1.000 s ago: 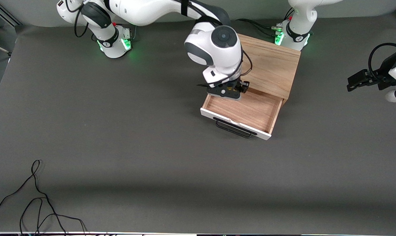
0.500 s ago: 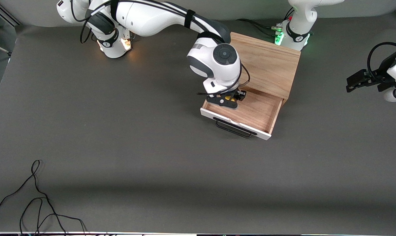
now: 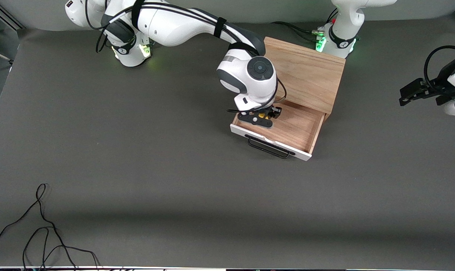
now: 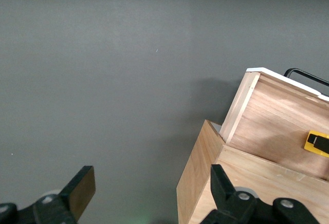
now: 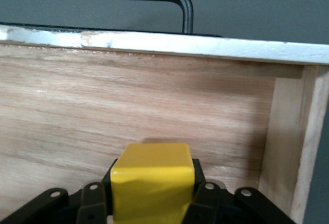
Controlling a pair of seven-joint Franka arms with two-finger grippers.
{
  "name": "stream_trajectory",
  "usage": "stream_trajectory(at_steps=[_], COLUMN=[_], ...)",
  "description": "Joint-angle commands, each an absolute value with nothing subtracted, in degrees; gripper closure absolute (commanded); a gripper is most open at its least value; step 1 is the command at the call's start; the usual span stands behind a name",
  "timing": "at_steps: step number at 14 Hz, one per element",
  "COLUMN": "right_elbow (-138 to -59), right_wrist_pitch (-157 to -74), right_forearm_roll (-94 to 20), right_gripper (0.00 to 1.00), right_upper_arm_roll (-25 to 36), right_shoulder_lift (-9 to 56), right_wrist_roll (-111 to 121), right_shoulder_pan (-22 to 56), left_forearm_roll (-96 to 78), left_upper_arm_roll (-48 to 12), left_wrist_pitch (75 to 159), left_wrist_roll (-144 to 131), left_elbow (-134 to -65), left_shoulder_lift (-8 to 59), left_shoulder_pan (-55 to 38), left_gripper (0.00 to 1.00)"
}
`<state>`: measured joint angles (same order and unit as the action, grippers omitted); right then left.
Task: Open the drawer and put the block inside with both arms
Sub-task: 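Carry the yellow cube over the open drawer with the right gripper, then lower the cube into the drawer and open the right gripper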
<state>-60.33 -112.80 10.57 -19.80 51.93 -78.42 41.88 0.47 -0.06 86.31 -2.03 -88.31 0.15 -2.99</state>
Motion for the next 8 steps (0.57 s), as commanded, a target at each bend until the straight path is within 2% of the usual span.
stream_trajectory(at_steps=[1,8], right_elbow=[-58.27,-57.57], right_wrist_pitch=[-113.03,-112.68], right_forearm_roll=[15.10,15.38], right_gripper=[0.00,0.00], right_upper_arm_roll=[-19.86,-19.95], right_shoulder_lift=[53.09,52.82], right_wrist_roll=[-79.54,-81.56], right_shoulder_pan=[42.97,43.07], left_forearm_roll=[1.14,1.14], left_upper_arm_roll=[1.67,1.67], left_wrist_pitch=[86.31,87.28], left_wrist_roll=[-1.23,-0.97], left_elbow=[-87.01,-89.12], left_shoulder_lift=[0.88,0.53], left_shoulder_pan=[-5.19,-4.39], left_gripper=[0.00,0.00])
